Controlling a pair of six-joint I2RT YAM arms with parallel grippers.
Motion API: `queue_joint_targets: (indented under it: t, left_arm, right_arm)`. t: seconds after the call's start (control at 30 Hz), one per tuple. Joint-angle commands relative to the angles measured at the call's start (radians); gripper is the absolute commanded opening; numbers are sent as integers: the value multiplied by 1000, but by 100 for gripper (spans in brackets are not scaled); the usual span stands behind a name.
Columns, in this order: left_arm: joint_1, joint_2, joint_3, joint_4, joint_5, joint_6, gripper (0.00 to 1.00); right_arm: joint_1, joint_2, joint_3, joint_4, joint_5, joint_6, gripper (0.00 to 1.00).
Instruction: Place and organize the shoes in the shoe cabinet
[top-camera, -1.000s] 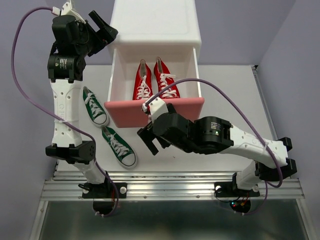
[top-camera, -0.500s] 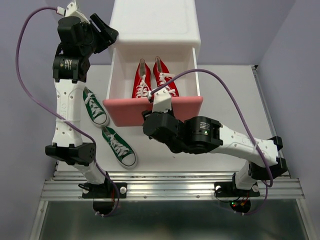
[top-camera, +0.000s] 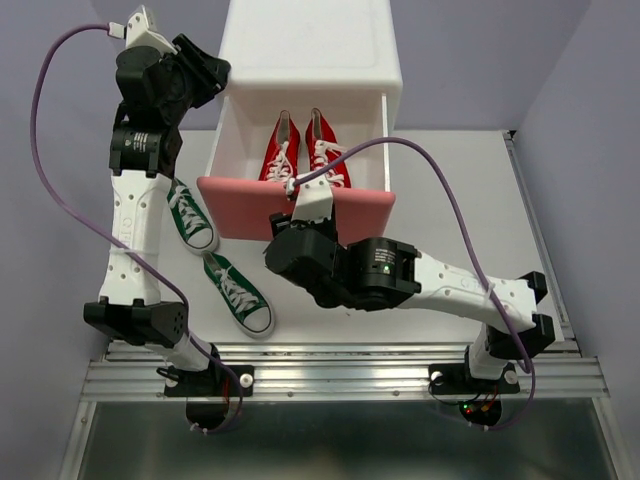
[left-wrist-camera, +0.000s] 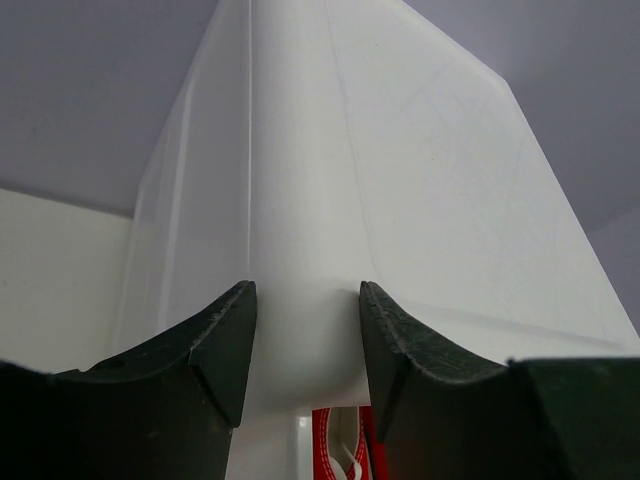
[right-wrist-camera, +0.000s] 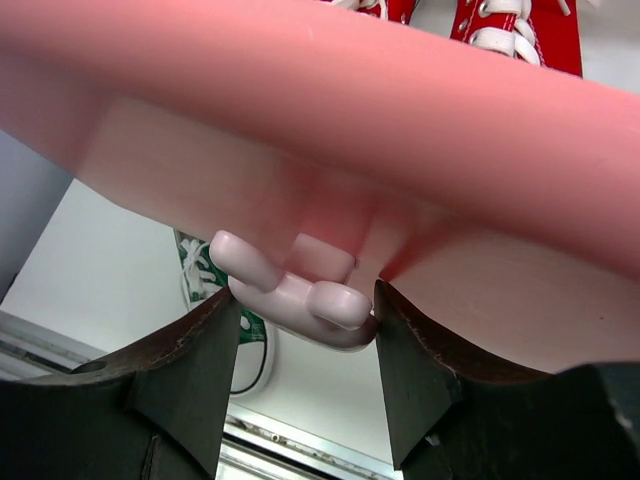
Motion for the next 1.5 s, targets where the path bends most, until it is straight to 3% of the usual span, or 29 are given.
queue_joint_targets:
  t: [0.0,0.13,0.3,0.53,0.7,1.1,1.3,1.4,1.47]
  left_arm:
    - [-16,-10,-75,-128,39,33,46]
    - [-16,-21,-110,-116,45,33,46]
    - [-16,-33,-136,-102,53,26,46]
    - [-16,-46,-165,-89,55,23,46]
    - [-16,-46,-176,-82,67,30,46]
    - [-16,-93,-274,-53,56,26,47]
    - [-17,-139,-350,-17,50,16,47]
    - [-17,-156,-377,-7,50,13,47]
    - [-17,-161,-383,-4,50,11,47]
  right_arm:
    - [-35,1,41,133,221,65,25]
    - [-110,-23,-5,190,161,69,24]
    - [-179,-59,-98,455,97,-172,24]
    - [-236,-115,-144,480,-49,-376,22]
    - [-297,-157,-209,510,-104,-399,23]
    - [-511,13,-145,786,-293,-554,25]
    - [-545,86,-91,837,-332,-560,34]
    - [-545,64,-129,839,-365,-504,47]
    - [-545,21,-164,839,-384,-464,66]
